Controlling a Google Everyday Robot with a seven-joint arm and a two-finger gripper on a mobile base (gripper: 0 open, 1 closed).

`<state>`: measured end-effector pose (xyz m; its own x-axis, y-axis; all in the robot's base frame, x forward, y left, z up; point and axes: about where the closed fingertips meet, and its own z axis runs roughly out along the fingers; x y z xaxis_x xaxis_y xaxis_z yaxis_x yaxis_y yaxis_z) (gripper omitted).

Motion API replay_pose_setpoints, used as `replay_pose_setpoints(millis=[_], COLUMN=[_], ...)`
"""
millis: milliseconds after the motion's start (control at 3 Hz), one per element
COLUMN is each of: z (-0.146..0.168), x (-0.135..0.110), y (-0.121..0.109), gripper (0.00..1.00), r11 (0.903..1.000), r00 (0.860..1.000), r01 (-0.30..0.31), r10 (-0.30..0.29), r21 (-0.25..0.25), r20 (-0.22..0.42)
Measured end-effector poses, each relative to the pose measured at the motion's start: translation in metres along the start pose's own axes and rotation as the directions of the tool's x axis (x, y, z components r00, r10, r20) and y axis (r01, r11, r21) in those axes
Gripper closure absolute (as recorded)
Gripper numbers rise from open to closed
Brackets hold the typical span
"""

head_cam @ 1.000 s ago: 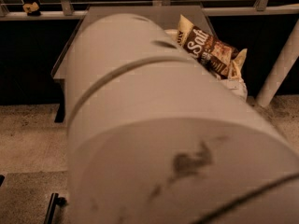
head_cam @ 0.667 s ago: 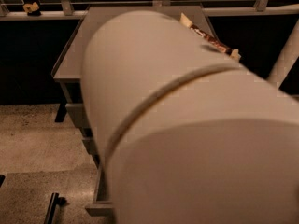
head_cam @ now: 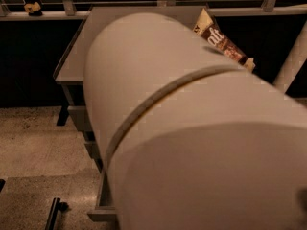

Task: Pick brown chip bag from bottom drawer and place on counter

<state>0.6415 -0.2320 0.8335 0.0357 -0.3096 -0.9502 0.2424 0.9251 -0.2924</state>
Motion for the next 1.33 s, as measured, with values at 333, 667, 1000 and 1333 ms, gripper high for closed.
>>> replay_pose_setpoints(millis=[333, 667, 1000, 1333], z=[0.004, 0.013, 0.017, 0.018], x=[-0.01, -0.026, -0.034, -0.033], y=[-0.001, 0.014, 0.034, 0.037], gripper=[1.0, 1.0, 1.0, 1.0], r11=[0.9998, 0.9998, 0.9997, 0.9982], r00=[0.999, 0.998, 0.997, 0.995], r01=[0.014, 0.017, -0.007, -0.058], r10=[-0.015, -0.016, 0.009, 0.059], r21=[0.01, -0.006, -0.024, -0.016], r20=[0.03, 0.064, 0.077, 0.075])
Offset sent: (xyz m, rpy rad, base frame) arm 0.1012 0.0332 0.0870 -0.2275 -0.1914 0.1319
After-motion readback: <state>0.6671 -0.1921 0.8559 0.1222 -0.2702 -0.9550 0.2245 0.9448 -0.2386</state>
